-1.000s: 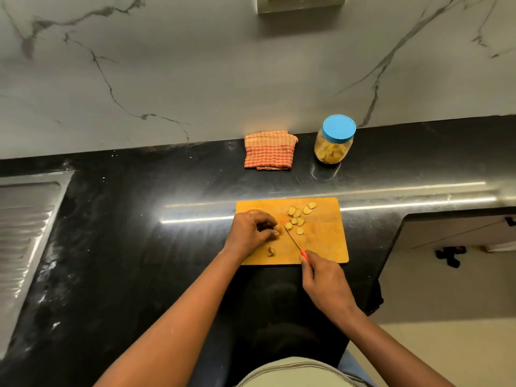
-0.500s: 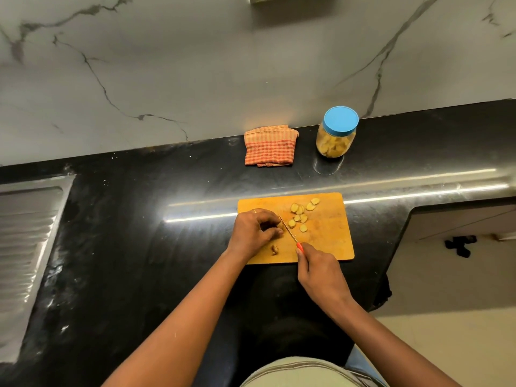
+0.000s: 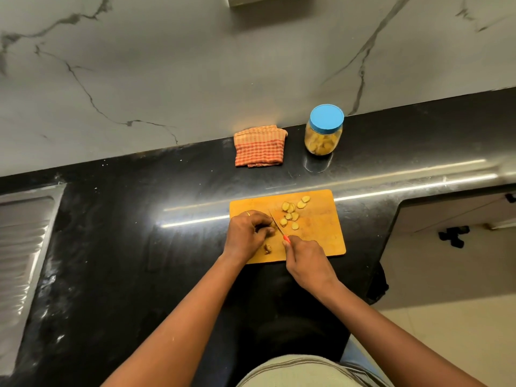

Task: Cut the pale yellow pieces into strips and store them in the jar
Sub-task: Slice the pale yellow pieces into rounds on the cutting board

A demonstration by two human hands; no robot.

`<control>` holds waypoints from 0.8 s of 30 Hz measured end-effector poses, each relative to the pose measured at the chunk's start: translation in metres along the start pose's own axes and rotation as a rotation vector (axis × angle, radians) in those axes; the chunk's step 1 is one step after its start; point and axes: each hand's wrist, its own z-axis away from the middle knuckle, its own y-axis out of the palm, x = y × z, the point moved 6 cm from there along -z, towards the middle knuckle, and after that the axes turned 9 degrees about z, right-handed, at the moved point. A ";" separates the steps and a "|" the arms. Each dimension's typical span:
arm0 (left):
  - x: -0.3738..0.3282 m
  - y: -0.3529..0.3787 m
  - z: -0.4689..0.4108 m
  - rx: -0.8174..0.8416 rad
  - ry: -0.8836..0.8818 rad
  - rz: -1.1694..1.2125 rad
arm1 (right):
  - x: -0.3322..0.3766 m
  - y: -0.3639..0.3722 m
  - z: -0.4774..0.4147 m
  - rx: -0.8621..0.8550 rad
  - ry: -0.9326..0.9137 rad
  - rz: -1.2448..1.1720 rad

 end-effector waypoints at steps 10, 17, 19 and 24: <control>0.001 0.002 0.001 -0.005 -0.005 -0.015 | 0.004 -0.001 -0.003 0.078 0.025 0.110; 0.000 0.001 0.001 0.002 -0.019 -0.017 | -0.005 0.003 0.014 0.151 0.047 0.265; 0.003 0.001 0.000 0.018 -0.031 -0.014 | -0.009 0.002 0.017 0.169 0.068 0.271; 0.005 -0.003 -0.002 0.028 -0.104 0.035 | -0.020 -0.008 0.018 0.109 0.117 0.192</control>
